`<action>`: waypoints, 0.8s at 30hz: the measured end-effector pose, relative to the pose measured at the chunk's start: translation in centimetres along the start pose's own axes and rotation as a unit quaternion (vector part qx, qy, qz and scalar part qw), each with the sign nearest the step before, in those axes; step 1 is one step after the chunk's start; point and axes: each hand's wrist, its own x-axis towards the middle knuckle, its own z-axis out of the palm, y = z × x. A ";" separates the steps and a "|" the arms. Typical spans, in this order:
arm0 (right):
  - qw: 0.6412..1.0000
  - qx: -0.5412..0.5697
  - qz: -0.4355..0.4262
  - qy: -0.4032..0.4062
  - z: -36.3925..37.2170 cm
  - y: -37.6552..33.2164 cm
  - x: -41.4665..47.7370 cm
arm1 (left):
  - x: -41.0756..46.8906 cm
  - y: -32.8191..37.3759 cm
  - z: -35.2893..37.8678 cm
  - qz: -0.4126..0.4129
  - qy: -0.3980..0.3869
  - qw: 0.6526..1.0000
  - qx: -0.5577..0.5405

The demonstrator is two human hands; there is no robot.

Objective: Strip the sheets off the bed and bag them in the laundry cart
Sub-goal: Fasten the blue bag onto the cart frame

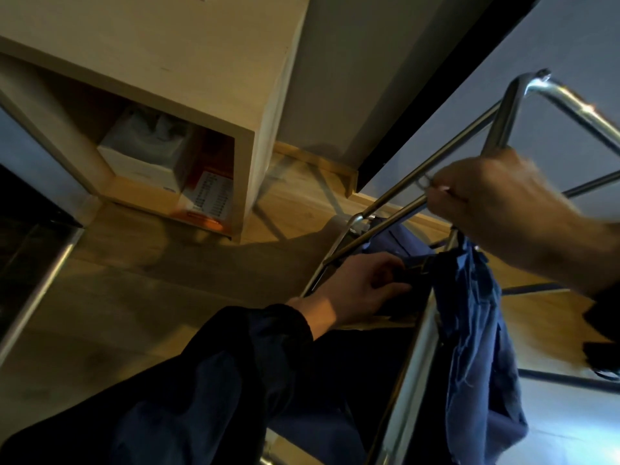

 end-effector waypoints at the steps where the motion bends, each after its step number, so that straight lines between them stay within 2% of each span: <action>1: 0.999 -0.007 -0.020 -0.029 0.7 0.0 0.4 | 0.0 0.1 -0.1 -0.003 0.005 1.000 0.002; 5: 0.976 -0.096 -0.063 -0.183 2.8 -1.1 2.0 | 0.1 0.1 -0.8 -0.024 0.034 0.999 -0.011; 9: 0.957 -0.118 -0.097 -0.248 3.5 -2.4 2.1 | 0.3 0.4 -1.7 -0.040 0.036 0.998 -0.028; 15: 0.934 -0.150 -0.139 -0.294 3.6 -2.9 2.7 | 0.5 1.3 -2.5 -0.053 0.017 0.998 -0.006; 19: 0.930 -0.170 -0.166 -0.279 3.9 -3.4 2.4 | 0.8 1.7 -2.7 -0.056 0.006 0.997 0.061; 24: 0.902 -0.247 -0.206 -0.288 4.1 -5.2 2.3 | 0.7 2.0 -3.0 -0.046 0.022 0.996 0.074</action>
